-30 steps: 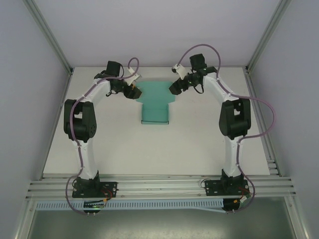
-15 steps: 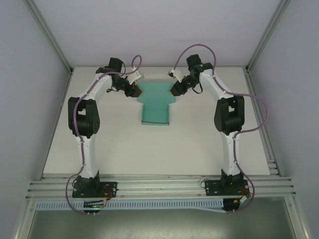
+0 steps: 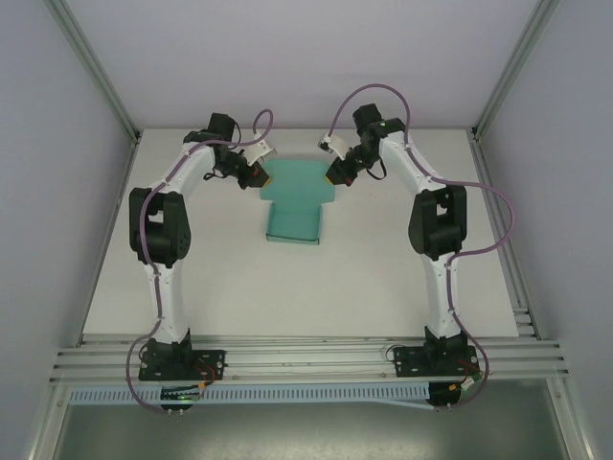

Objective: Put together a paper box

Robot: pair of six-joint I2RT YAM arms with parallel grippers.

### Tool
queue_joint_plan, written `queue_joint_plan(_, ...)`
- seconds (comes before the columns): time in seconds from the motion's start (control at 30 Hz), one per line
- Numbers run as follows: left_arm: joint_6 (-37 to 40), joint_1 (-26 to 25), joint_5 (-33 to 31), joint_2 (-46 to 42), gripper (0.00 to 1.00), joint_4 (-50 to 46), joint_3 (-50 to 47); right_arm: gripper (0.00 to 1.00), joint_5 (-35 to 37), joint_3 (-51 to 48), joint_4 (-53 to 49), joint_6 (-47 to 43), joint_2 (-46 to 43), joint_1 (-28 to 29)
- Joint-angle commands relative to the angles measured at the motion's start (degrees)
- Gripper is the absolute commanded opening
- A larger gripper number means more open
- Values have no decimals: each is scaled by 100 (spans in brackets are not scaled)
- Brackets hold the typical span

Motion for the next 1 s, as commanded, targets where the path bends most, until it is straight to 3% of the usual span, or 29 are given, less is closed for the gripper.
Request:
queue_joint_plan(0.0, -431, -117, -556, -396, 0, 376, -190, 0, 815, 39, 188, 670, -70, 206)
queue_joint_plan(0.07, -890, -190, -834, -576, 0, 785, -330, 0, 1369, -359, 849, 1318, -351, 355)
queue_joint_plan(0.23, -2048, -562, -1534, -919, 0, 1520, -394, 0, 3834, -1438, 2818, 4119, -1198, 876)
queue_joint_plan(0.3, -2444, -750, -1983, -944, 0, 1733, -337, 0, 4216, -1561, 3108, 5041, -1352, 1004)
queue_joint_plan(0.43, -3346, -935, -2763, -676, 0, 1786, 33, 0, 5033, -1857, 3780, 5970, -1459, 1192)
queue_joint_plan(0.57, -4366, -1035, -3219, -456, 0, 2150, -92, 0, 5195, -2049, 4283, 6879, -1333, 1195)
queue_joint_plan(0.73, -5161, -1127, -2768, -313, 0, 2764, -409, 0, 5506, -2009, 4495, 7237, -1115, 1353)
queue_joint_plan(0.97, -5843, -1171, -2704, -41, 0, 3050, -369, 0, 5525, -2224, 4400, 7356, -895, 1487)
